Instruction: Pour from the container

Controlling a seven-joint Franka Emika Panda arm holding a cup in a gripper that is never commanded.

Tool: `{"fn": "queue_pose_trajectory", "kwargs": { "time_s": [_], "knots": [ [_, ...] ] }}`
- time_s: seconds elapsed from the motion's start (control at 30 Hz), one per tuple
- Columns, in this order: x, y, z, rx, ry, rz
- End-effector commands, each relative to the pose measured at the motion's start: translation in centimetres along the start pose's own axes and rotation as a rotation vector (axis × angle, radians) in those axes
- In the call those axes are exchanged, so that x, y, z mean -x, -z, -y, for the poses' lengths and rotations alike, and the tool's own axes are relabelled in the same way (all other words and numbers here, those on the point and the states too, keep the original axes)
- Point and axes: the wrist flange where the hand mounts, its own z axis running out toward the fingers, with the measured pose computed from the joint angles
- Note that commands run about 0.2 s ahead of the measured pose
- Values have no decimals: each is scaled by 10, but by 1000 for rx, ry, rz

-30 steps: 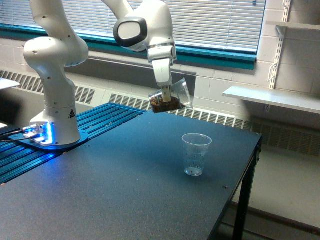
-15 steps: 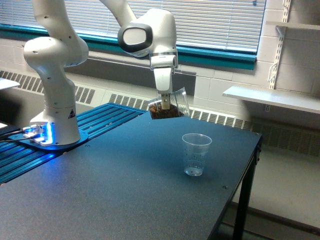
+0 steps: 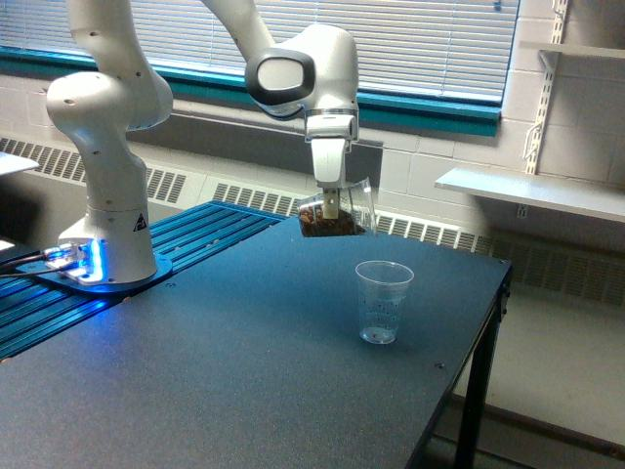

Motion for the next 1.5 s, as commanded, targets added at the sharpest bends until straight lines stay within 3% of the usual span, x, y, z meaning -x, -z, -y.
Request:
{"fn": "queue_pose_trajectory", "kwargs": {
  "time_s": [0.03, 0.63, 1.5],
  "knots": [
    [-3, 2, 10, 17, -41, 6],
    [-7, 1, 24, 106, -42, 32],
    [-8, -1, 33, 196, -21, 58]
  ]
}}
